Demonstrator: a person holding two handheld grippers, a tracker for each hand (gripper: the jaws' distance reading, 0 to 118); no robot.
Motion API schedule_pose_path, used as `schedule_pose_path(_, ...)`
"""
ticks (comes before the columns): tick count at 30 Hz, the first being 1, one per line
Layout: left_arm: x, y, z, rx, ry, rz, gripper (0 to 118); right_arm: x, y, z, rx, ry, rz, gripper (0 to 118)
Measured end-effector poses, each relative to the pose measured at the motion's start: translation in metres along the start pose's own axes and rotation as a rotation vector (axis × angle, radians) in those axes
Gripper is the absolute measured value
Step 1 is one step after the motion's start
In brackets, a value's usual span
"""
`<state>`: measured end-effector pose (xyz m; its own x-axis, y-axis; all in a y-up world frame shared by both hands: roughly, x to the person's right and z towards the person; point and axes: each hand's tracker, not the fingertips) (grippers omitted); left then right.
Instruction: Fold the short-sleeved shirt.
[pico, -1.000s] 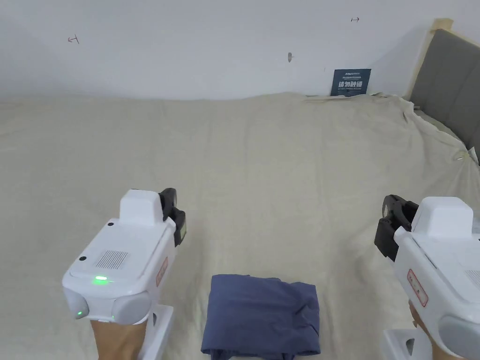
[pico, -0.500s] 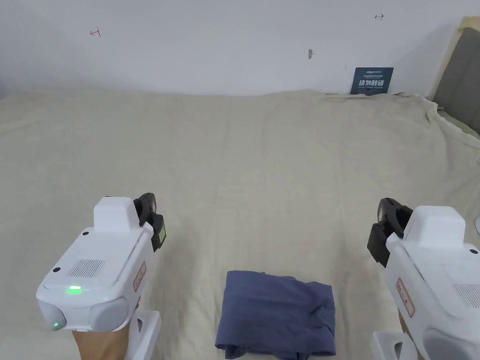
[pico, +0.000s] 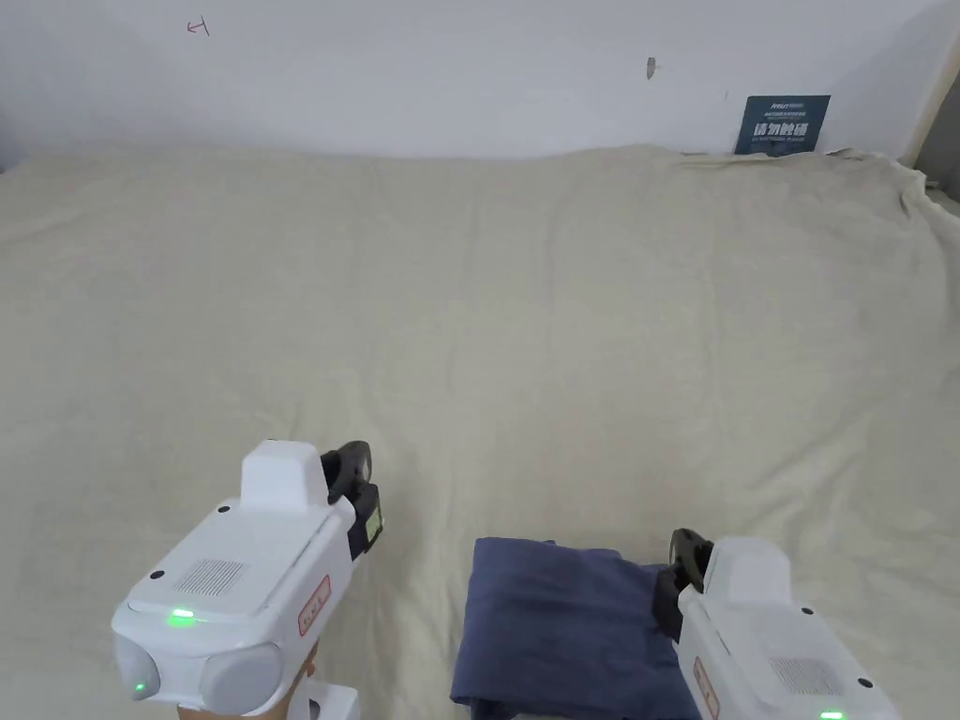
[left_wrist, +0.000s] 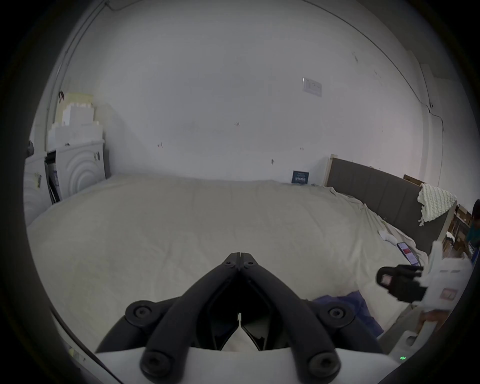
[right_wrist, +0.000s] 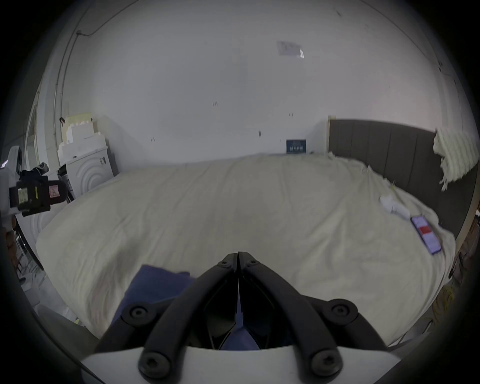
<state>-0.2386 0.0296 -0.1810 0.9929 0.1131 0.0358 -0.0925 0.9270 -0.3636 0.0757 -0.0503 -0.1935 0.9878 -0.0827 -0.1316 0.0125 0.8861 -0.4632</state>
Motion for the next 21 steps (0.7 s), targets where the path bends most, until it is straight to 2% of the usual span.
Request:
schedule_pose_path(11, -0.002, -0.044, -0.032, -0.218, -0.11, 0.093, 0, -0.016, -0.059, -0.047, -0.126, 0.057, -0.007, 0)
schedule_pose_path(14, -0.002, -0.053, -0.042, -0.301, -0.147, 0.123, 0, -0.02, -0.071, -0.048, -0.1, 0.042, 0.006, 0)
schedule_pose_path(15, -0.002, -0.056, -0.046, -0.338, -0.164, 0.132, 4, -0.022, -0.072, -0.047, -0.092, 0.036, 0.015, 0)
schedule_pose_path(17, 0.001, -0.062, -0.054, -0.396, -0.194, 0.144, 15, -0.025, -0.075, -0.046, -0.085, 0.031, 0.048, 0)
schedule_pose_path(21, 0.004, -0.07, -0.073, -0.525, -0.295, 0.225, 88, -0.023, -0.076, -0.046, -0.075, 0.035, 0.047, 0)
